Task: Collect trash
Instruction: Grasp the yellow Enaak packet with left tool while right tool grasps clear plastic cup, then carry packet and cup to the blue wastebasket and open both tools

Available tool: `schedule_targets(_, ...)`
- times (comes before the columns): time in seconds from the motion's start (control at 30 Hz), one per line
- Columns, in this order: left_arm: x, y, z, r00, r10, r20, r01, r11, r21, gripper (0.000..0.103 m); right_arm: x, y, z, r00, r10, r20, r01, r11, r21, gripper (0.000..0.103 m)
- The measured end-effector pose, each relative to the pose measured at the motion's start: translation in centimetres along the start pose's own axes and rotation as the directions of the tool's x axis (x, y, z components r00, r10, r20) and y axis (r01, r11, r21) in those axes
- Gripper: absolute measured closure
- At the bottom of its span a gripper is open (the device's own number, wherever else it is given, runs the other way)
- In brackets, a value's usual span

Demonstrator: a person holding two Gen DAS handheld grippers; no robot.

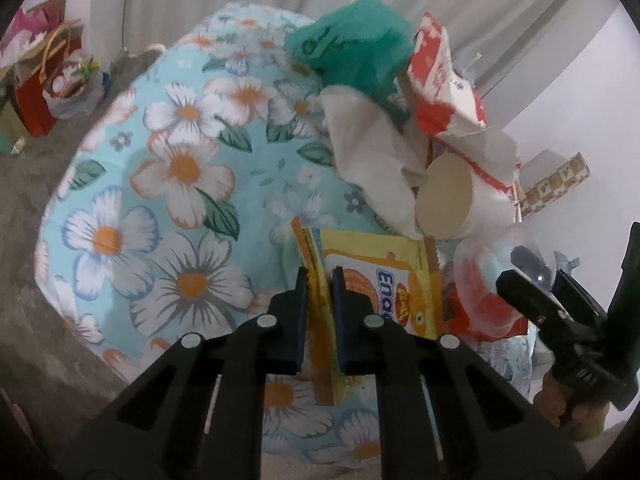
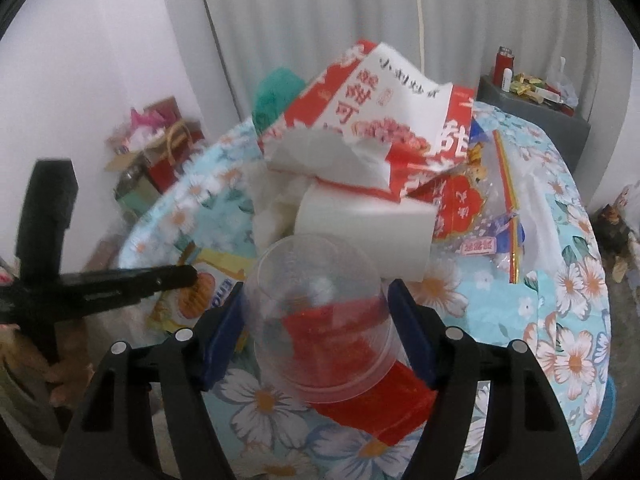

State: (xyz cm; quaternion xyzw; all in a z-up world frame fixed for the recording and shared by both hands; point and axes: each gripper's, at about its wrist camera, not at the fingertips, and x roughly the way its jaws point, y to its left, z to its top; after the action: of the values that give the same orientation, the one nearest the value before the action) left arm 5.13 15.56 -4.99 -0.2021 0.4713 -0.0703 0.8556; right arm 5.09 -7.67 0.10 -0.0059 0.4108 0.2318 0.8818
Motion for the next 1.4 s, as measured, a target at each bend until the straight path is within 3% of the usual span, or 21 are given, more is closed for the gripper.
schedule_targets(0.23, -4.3, -2.0, 0.1, 0.993, 0.016, 0.119, -0.025, 0.997, 0.074, 0.094, -4.0, -2.4, 0.5, 0.982, 0.138, 0.132, -0.155, 0.98, 0.123, 0.034)
schedule_targets(0.37, -6.4, -3.4, 0.3, 0.985, 0.011, 0.174, -0.031, 0.993, 0.111, 0.094, -6.3, -4.2, 0.5, 0.972, 0.123, 0.202, -0.161, 0.97, 0.184, 0.034)
schedule_targets(0.6, -8.0, -8.7, 0.7, 0.974, -0.062, 0.218, 0.008, 0.971, 0.239, 0.094, -11.9, -10.0, -1.6, 0.947, -0.034, 0.32, -0.075, 0.943, 0.323, 0.034)
schedule_targets(0.77, -6.1, -16.7, 1.8, 0.969, -0.168, 0.18, 0.083, 0.912, 0.403, 0.094, -16.8, -15.5, -4.8, 0.906, -0.212, 0.365, 0.019, 0.885, 0.466, 0.034)
schedule_targets(0.87, -3.1, -23.4, 2.8, 0.965, -0.253, 0.067, 0.193, 0.859, 0.474, 0.094, -19.8, -19.6, -7.3, 0.868, -0.349, 0.352, 0.084, 0.803, 0.589, 0.034)
schedule_targets(0.93, -0.5, -28.8, 3.1, 0.957, -0.289, -0.014, 0.253, 0.812, 0.525, 0.094, -21.3, -23.0, -9.1, 0.839, -0.451, 0.304, 0.136, 0.715, 0.686, 0.034)
schedule_targets(0.97, 0.7, -31.4, 3.0, 0.956, -0.288, -0.046, 0.265, 0.792, 0.55, 0.094, -21.7, -24.2, -9.7, 0.829, -0.481, 0.283, 0.152, 0.683, 0.715, 0.034)
schedule_targets(1.03, 3.6, -37.3, 2.1, 0.952, -0.288, -0.104, 0.288, 0.725, 0.626, 0.094, -22.8, -27.6, -11.5, 0.801, -0.553, 0.23, 0.18, 0.587, 0.789, 0.034)
schedule_targets(1.13, 9.7, -45.2, -0.4, 0.95, -0.225, -0.216, 0.311, 0.64, 0.702, 0.094, -23.5, -32.4, -14.4, 0.773, -0.616, 0.153, 0.191, 0.456, 0.869, 0.034)
schedule_targets(1.27, 17.2, -52.3, -4.9, 0.941, -0.135, -0.311, 0.331, 0.563, 0.758, 0.094, -22.8, -38.4, -18.8, 0.759, -0.648, 0.067, 0.172, 0.298, 0.939, 0.034)
schedule_targets(1.3, 19.4, -54.3, -6.5, 0.93, -0.114, -0.348, 0.352, 0.544, 0.761, 0.094, -22.3, -40.1, -20.1, 0.755, -0.654, 0.037, 0.173, 0.253, 0.952, 0.034)
schedule_targets(1.4, 25.1, -57.8, -10.3, 0.903, -0.044, -0.427, 0.384, 0.526, 0.759, 0.094, -20.1, -44.8, -24.0, 0.77, -0.636, -0.047, 0.163, 0.125, 0.979, 0.034)
